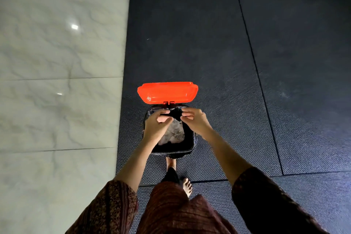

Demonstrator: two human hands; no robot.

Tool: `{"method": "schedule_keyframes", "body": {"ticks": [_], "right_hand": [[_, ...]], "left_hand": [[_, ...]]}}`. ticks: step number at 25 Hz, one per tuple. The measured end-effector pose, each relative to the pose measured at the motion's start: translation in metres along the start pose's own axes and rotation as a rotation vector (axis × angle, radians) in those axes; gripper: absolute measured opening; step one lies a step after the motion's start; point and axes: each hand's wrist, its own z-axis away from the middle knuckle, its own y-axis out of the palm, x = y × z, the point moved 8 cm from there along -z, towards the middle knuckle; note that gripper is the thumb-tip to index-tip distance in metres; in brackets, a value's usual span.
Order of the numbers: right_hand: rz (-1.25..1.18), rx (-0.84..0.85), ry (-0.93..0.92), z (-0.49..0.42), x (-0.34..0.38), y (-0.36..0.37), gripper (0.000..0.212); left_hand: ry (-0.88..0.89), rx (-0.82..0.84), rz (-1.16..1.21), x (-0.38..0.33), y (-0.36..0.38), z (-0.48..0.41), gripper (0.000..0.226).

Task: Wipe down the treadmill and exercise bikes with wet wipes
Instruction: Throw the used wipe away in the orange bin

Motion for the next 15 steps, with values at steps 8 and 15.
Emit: {"method": "schedule_keyframes", "body": {"ticks": [8, 15], "right_hand": [[-0.165, -0.243, -0.117, 0.082, 0.039, -0.105, 0.038], [-0.264, -0.675, -0.078, 0.209, 0.019, -0.192, 0.034]], "left_hand": [[0.202, 0.148, 0.04, -0.122, 0.044, 0.029, 0.018], [0.427, 0.557, -0.036, -0.214, 0.129, 0.08, 0.019]]}}
